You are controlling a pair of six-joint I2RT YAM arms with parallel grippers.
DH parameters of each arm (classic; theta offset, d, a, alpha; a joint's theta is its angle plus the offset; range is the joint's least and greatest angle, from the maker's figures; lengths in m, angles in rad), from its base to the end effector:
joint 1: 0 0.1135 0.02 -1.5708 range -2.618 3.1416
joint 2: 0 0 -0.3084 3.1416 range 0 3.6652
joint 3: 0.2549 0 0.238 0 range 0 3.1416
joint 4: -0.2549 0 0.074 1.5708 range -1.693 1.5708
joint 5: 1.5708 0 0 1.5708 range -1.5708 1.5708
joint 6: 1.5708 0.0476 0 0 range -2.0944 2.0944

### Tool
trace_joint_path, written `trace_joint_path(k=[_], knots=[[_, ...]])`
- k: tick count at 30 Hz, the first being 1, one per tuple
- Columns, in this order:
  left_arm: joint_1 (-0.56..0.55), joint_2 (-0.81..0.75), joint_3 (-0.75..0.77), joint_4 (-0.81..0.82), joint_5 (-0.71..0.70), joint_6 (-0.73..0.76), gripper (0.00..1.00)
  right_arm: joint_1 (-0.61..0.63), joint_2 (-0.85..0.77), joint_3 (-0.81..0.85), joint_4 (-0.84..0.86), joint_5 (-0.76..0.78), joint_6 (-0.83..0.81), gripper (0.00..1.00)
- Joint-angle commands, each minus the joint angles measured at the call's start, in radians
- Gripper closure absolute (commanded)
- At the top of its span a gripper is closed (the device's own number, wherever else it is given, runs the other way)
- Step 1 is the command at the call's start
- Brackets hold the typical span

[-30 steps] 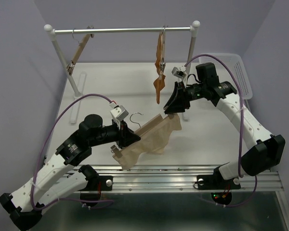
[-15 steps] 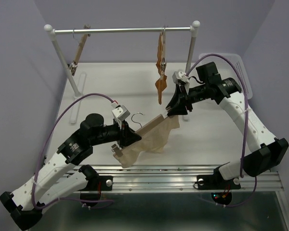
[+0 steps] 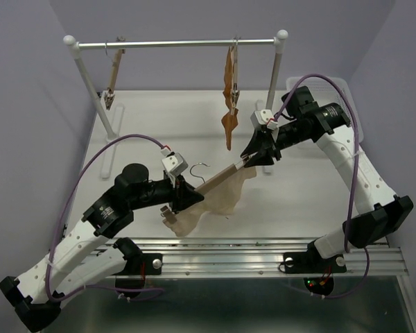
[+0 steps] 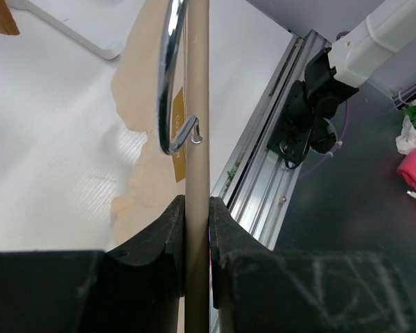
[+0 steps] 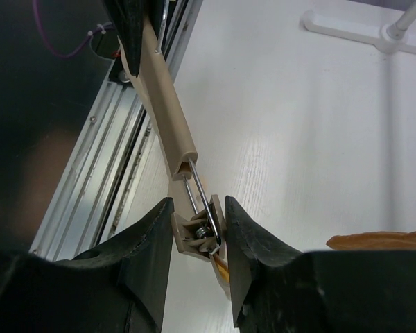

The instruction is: Remove the underwear clipped to the hanger

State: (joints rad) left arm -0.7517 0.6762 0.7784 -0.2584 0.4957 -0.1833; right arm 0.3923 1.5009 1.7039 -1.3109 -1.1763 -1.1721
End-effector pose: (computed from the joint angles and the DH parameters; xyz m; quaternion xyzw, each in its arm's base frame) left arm 0.0699 -0.0964 0.3717 0.3596 0.6626 -0.4503 0.4783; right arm 0.2171 0.1374 0.4438 -0.6610 0.4847 0.4270 0.3818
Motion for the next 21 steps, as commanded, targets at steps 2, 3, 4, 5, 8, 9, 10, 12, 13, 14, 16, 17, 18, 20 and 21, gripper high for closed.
trace_joint_path(k=[2,3,4,5,8,9,10,12,13,14,16,17,18,20,21], knots=[[-0.001,-0.024,0.022,0.11,0.006,0.031,1.0,-0.001,-0.068,-0.003,0.051,0.021,0.112,0.99],[-0.001,-0.023,0.024,0.11,0.009,0.034,1.0,-0.001,-0.082,-0.025,0.08,0.035,0.153,0.99],[-0.001,-0.021,0.025,0.111,0.01,0.036,1.0,-0.001,-0.085,-0.035,0.087,0.041,0.166,0.99],[-0.001,-0.023,0.027,0.114,0.01,0.036,1.0,-0.001,-0.088,-0.042,0.09,0.044,0.17,0.99],[-0.001,-0.02,0.035,0.131,0.027,0.039,1.0,-0.001,-0.084,-0.052,0.099,0.049,0.215,0.99],[-0.001,-0.018,0.038,0.137,0.036,0.044,1.0,-0.001,-0.084,-0.052,0.096,0.052,0.219,0.99],[-0.001,-0.018,0.042,0.139,0.053,0.048,1.0,-0.001,-0.082,-0.053,0.095,0.056,0.221,0.99],[-0.001,-0.015,0.048,0.136,0.061,0.057,1.0,-0.001,-0.085,-0.056,0.101,0.06,0.232,0.92],[-0.001,-0.01,0.053,0.13,0.067,0.068,1.0,-0.001,-0.091,-0.064,0.111,0.064,0.238,0.72],[-0.001,-0.009,0.056,0.125,0.072,0.071,1.0,-0.001,-0.094,-0.067,0.12,0.067,0.244,0.67],[-0.001,-0.003,0.059,0.119,0.086,0.083,1.0,-0.001,-0.097,-0.07,0.133,0.07,0.256,0.56],[-0.001,0.0,0.061,0.11,0.089,0.087,1.0,-0.001,-0.1,-0.069,0.13,0.072,0.256,0.53],[-0.001,-0.001,0.059,0.11,0.092,0.09,1.0,-0.001,-0.103,-0.07,0.131,0.072,0.256,0.5],[-0.001,-0.007,0.056,0.105,0.087,0.088,1.0,-0.001,-0.103,-0.072,0.13,0.076,0.259,0.45],[-0.001,-0.009,0.056,0.104,0.087,0.091,1.0,-0.001,-0.105,-0.073,0.128,0.076,0.259,0.44]])
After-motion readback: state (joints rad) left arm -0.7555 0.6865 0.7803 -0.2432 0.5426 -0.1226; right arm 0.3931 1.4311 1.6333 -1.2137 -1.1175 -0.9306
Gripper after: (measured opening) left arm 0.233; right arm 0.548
